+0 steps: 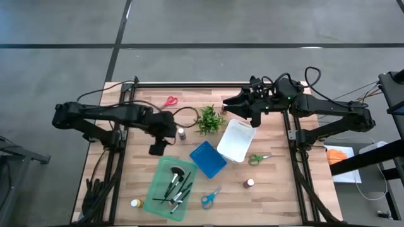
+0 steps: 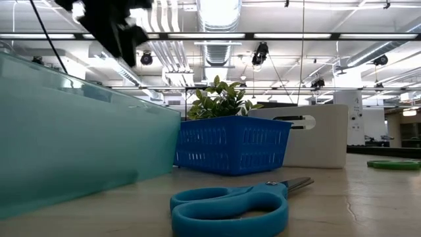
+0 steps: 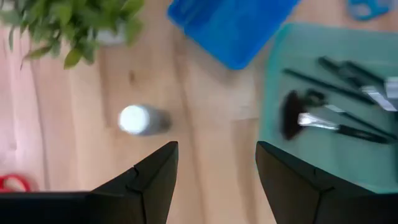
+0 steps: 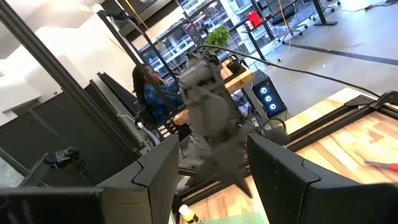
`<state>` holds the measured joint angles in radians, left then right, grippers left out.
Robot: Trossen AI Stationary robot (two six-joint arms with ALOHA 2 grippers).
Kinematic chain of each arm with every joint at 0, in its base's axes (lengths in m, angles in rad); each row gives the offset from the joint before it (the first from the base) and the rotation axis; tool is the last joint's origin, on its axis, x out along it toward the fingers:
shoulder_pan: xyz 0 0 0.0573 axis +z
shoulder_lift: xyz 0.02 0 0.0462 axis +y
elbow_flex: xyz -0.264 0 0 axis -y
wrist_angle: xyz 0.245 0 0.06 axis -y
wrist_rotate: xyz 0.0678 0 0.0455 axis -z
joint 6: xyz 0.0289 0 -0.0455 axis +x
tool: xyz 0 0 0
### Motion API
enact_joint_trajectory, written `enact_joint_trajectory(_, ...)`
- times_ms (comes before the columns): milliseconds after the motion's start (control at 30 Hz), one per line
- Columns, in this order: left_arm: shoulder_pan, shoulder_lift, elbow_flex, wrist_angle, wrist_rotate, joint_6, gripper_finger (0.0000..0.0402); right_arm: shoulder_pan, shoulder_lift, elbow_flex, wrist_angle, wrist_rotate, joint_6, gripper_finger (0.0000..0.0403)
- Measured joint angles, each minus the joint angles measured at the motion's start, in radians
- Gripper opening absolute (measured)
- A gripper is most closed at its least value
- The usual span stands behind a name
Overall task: Pick & Place Paint Supplies
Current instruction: Put the gray paint bottle into the blue bin
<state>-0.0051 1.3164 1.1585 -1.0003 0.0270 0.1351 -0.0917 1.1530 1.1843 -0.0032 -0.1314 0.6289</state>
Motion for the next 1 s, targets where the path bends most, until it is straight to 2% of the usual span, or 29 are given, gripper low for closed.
enact_joint_trajectory(133,0.072,0.081,0.0,0.007,-0.019,0.064,0.0218,0.0,0.001,0.0,0.001,0.0,0.0,0.0186)
enact_joint_trajectory(400,0.174,0.183,0.0,0.047,-0.021,0.148,0.0165,0.0,0.001,0.0,0.0,0.0,0.001,0.0186)
enact_joint_trajectory(567,0.181,0.21,0.0,0.105,-0.016,0.187,0.0159,0.0,0.001,-0.001,-0.002,-0.001,0.002,0.0186)
enact_joint_trajectory(1000,0.183,0.25,-0.001,0.128,0.037,0.179,0.0159,0.0,0.001,-0.005,-0.025,-0.029,-0.004,0.0186)
